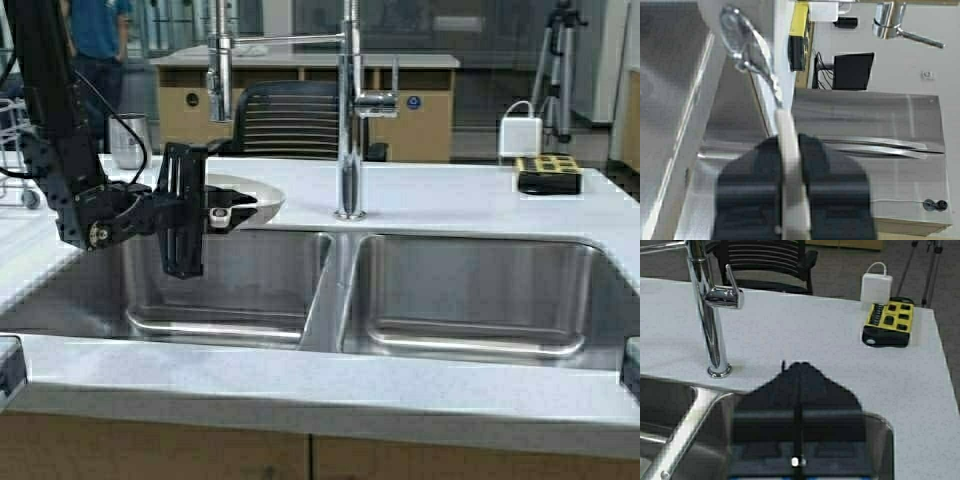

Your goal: Wash the pan

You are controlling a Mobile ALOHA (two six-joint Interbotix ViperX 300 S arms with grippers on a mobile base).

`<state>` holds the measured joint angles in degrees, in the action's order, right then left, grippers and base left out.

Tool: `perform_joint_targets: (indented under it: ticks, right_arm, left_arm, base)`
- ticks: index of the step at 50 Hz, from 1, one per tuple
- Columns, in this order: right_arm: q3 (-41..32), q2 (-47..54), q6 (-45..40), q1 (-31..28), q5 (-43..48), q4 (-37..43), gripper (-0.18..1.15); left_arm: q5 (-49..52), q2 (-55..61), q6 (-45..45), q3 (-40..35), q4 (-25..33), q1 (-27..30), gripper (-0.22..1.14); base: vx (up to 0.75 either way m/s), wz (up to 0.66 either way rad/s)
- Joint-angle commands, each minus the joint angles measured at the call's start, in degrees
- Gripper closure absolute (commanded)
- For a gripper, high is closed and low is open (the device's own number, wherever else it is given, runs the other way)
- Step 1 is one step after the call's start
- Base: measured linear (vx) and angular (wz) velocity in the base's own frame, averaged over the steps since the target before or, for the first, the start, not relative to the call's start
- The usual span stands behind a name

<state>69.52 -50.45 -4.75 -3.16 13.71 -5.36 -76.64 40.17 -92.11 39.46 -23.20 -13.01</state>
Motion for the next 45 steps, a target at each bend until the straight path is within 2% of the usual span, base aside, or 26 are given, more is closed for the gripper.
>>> perform_joint_targets:
  ticks: [1, 9, 13, 17, 22, 24, 26, 31, 45]
  right_arm:
    - [-0.70, 0.09, -0.09, -0.18, 0.26, 0.09, 0.90]
    - [-1.32, 2.37, -0.62, -0.18, 0.88, 0.18, 0.88]
    - [-2.29, 4.75, -2.29, -0.35, 0.97, 0.18, 0.77]
    - [-3.43, 7.65, -3.43, -1.67, 0.97, -0.18, 0.48]
    - [-5.80, 11.87, -3.52, -3.96, 0.97, -1.32, 0.00]
    - [-7.12, 13.62, -3.52, -4.39, 0.88, -1.49, -0.13]
    - [-8.35, 15.21, -3.52, -4.83, 0.97, -1.76, -0.14]
    - [-11.34, 18.98, -3.52, -5.45, 1.23, -1.85, -0.04]
    - [-20.04, 32.52, -3.87, -5.45, 5.27, -7.56, -0.05]
  left_arm:
    - [-0.44, -2.20, 0.00, 0.26, -3.25, -0.18, 0.89]
    - [-1.05, -3.60, -0.09, 3.43, -5.63, -0.18, 0.89]
    - [-2.02, -3.78, -0.18, 4.04, -7.29, -0.18, 0.89]
    - [-2.72, -4.04, -0.18, 4.92, -8.17, -0.18, 0.89]
    - [-2.99, -4.57, -0.09, 6.06, -8.17, -0.26, 0.89]
    - [-2.90, -4.57, -0.09, 6.24, -8.17, -0.18, 0.89]
    - [-2.99, -4.57, -0.09, 6.24, -8.26, -0.26, 0.89]
    - [-2.90, -4.57, -0.09, 6.68, -8.35, -0.18, 0.89]
    - [-2.99, -3.87, 0.18, 7.12, -8.35, -0.18, 0.89]
  base:
    - [0.09, 0.15]
    - [0.09, 0.12]
    - [0.08, 0.10]
    - [0.07, 0.09]
    - [0.06, 0.06]
    - [0.05, 0.04]
    - [0.05, 0.03]
    - [0.05, 0.02]
    - [0.03, 0.01]
